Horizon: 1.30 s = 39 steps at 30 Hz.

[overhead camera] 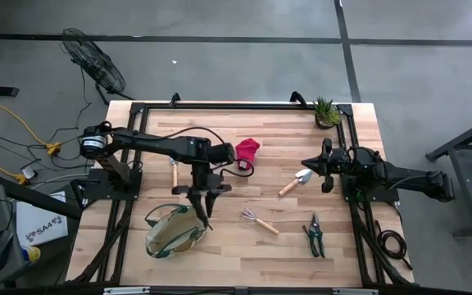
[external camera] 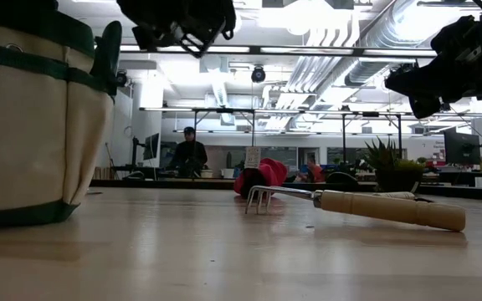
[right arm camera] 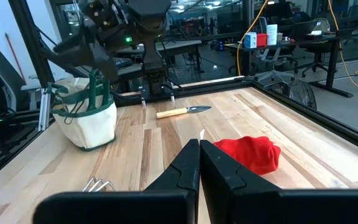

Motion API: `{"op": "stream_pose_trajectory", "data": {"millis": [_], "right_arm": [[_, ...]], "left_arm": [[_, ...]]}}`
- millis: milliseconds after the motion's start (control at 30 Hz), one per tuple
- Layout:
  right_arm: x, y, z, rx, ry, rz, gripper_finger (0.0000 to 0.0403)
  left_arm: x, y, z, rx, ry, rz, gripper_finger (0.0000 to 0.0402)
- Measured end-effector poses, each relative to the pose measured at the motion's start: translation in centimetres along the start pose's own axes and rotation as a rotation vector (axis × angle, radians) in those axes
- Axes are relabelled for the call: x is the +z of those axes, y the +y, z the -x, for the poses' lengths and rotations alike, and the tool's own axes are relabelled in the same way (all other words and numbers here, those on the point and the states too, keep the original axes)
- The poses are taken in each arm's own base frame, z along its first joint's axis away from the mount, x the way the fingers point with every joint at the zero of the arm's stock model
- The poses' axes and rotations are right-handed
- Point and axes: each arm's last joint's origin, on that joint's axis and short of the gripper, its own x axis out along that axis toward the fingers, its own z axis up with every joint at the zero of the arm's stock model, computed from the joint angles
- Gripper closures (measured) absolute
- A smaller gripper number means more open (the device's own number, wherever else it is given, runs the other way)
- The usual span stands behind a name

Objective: Pick & Place Garden tools in Gardening bag
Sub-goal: Put the gloves into the gardening bag

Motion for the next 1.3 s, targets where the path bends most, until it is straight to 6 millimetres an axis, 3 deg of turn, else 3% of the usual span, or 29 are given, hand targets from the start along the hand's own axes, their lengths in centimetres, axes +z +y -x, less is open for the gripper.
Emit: {"op": "stream_pose_trajectory", "data": {"millis": [167, 367, 667, 900, 1300], "right_arm": [[0.0, 0.0, 0.0, 0.000, 0.000, 0.000, 0.0400], [0.0, 0.0, 0.0, 0.000, 0.000, 0.000, 0.0400], [0.0, 0.0, 0.0, 0.000, 0.001, 0.000, 0.0400], [0.0, 0.0, 0.0, 0.000, 0.000, 0.000, 0.0400], [0.0, 0.0, 0.0, 0.000, 0.000, 0.000, 0.0400]], "left_arm": [[0.1, -0.3, 0.1, 0.039, 0.024, -0.007, 0.0323], [1.1, -2.0, 0.6, 0.112, 0.060, -0.038, 0.0395], [2.7, -5.3, 1.7, 0.319, 0.117, 0.012, 0.0400], [3.6, -7.5, 2.8, 0.616, 0.163, 0.068, 0.0401], [3.5, -7.3, 4.2, 1.195, 0.164, 0.307, 0.0401]]}}
